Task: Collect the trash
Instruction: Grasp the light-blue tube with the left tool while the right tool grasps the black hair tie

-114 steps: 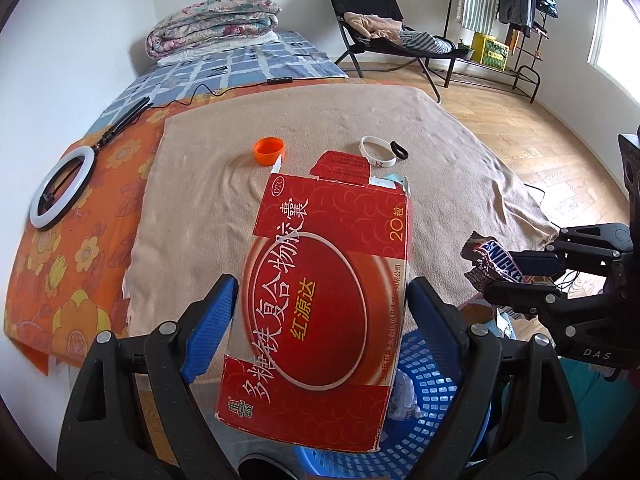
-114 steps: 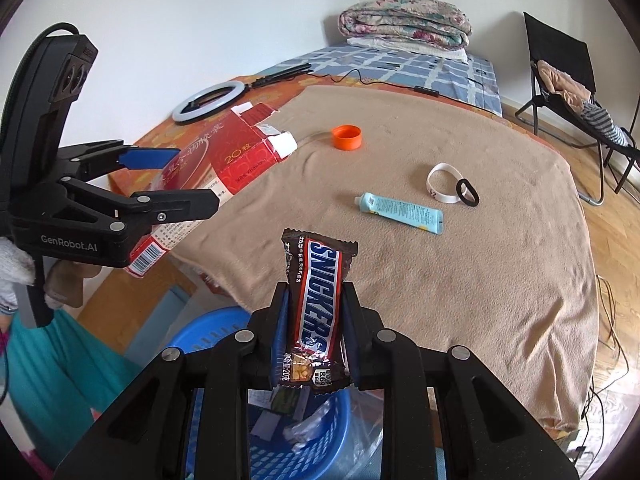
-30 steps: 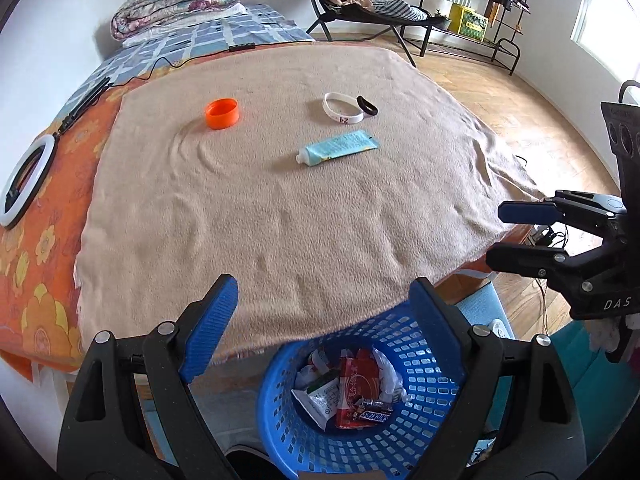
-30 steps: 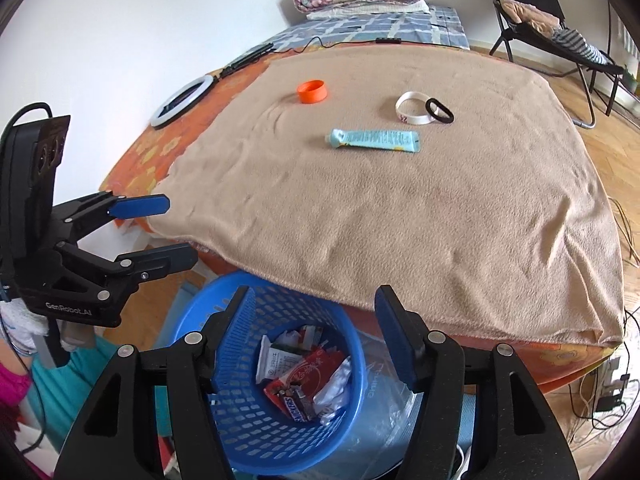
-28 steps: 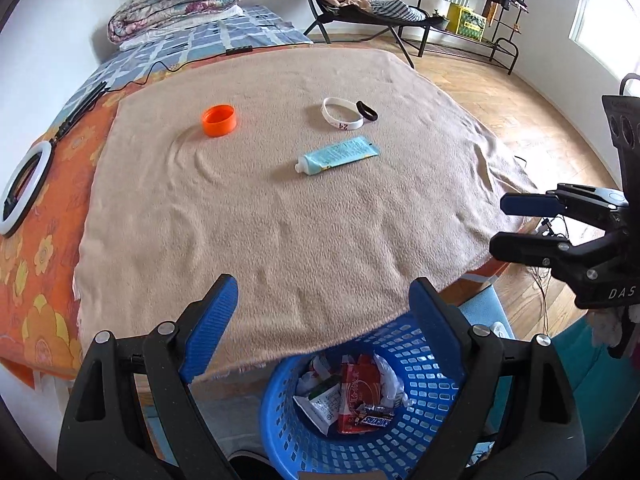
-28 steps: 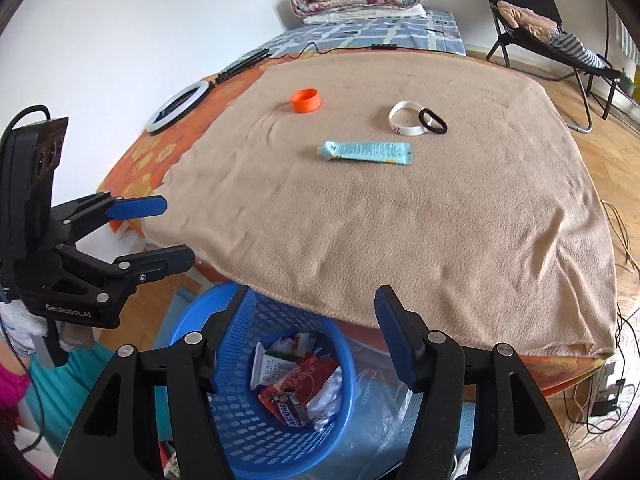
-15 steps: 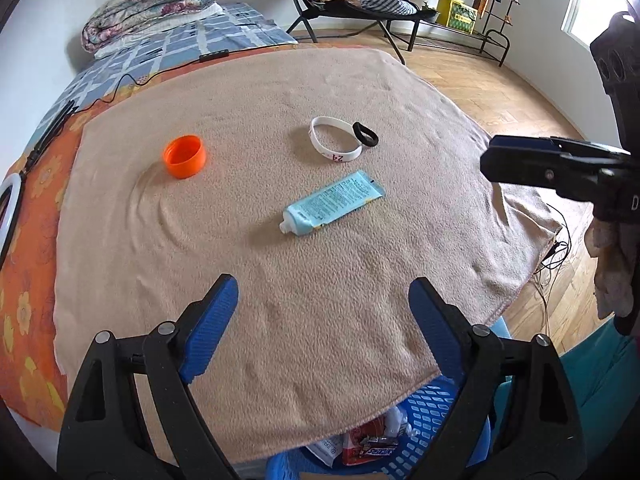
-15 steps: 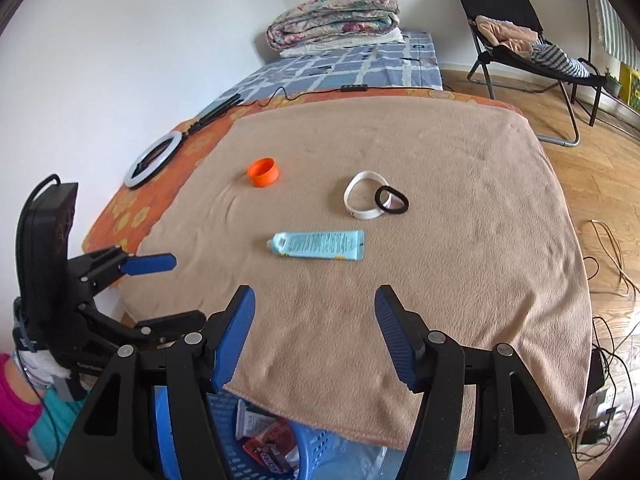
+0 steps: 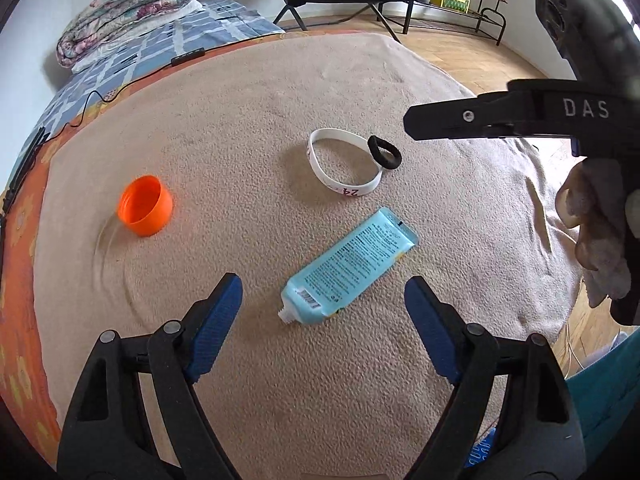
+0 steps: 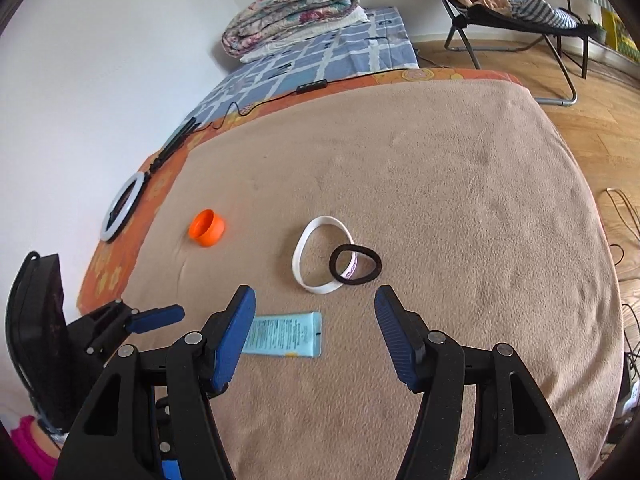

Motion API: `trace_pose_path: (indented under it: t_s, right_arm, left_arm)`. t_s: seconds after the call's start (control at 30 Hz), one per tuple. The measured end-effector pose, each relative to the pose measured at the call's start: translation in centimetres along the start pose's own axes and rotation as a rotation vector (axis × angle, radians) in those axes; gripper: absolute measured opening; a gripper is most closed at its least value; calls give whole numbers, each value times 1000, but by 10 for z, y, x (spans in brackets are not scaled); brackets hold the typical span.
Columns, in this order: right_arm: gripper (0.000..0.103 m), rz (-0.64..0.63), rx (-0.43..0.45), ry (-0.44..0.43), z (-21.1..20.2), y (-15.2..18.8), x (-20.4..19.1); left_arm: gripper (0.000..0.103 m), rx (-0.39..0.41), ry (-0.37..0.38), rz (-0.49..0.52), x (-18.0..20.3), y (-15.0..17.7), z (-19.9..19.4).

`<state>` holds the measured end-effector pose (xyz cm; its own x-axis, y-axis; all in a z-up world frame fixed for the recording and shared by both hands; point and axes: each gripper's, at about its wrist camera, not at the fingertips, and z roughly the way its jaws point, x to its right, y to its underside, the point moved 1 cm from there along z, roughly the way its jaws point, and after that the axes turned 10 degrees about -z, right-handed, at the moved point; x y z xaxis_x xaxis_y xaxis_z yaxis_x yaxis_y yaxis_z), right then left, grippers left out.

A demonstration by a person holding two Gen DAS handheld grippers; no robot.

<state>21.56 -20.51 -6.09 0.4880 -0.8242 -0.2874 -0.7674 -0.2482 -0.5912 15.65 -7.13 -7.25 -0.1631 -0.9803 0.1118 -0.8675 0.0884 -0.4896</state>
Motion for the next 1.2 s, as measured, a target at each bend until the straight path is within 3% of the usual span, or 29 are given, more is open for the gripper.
trace_pose_path:
  t_s: [0.27,0.67,0.83,1.2]
  right_arm:
    - [62,67,-34,1,37,-18,14]
    - [61,63,-76,86,65,-23,17]
    - [52,75,-91,103,71,-23,24]
    - [14,105,-90,87,65,-17,35]
  left_arm:
    - [79,-32,14,1,1,-10,23]
    - [74,-64,0,51,8,-7,44]
    - [61,-57,-21,40,6,-5,42]
    - [43,-60,-32,26,1,-2,36]
